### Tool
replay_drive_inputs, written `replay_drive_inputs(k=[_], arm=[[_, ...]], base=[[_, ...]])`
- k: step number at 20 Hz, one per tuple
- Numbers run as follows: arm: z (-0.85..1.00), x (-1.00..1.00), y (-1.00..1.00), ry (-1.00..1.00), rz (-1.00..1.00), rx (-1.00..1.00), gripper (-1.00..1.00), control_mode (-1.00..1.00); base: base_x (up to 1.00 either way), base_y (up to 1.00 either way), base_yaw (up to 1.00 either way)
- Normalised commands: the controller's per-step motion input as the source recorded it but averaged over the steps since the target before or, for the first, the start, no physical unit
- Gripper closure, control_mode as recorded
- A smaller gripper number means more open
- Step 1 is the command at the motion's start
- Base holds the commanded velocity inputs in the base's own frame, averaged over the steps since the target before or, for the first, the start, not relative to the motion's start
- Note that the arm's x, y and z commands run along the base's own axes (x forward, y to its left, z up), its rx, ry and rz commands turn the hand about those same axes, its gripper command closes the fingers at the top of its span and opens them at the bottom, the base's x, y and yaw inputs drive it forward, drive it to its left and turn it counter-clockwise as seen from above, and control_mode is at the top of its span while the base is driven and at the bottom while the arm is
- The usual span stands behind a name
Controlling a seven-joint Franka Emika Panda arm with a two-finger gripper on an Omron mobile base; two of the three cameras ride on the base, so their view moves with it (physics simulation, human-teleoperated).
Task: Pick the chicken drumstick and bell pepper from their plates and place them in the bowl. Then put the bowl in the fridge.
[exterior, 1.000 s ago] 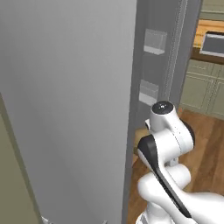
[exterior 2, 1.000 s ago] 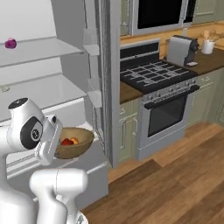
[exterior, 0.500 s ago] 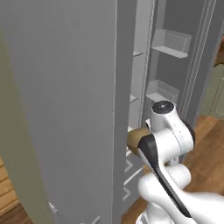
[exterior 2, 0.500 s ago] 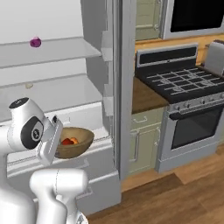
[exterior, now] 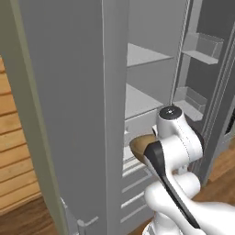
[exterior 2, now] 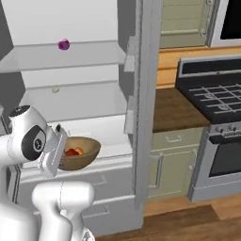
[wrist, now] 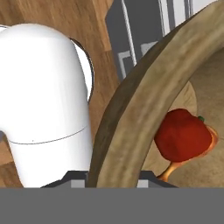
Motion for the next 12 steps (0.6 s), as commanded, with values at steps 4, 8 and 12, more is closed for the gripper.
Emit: replay_drive_inputs(k=[4,8,12], arm=[[0.00,0.00,0.00,0.00,0.00,0.00,1.00,1.00],[0.00,0.00,0.00,0.00,0.00,0.00,1.00,1.00],[0.00,0.00,0.00,0.00,0.00,0.00,1.00,1.00]], base=[[0.06,-0.12,0.37],[0.15,-0.02,0.36],[0.38,-0.19,0.33]])
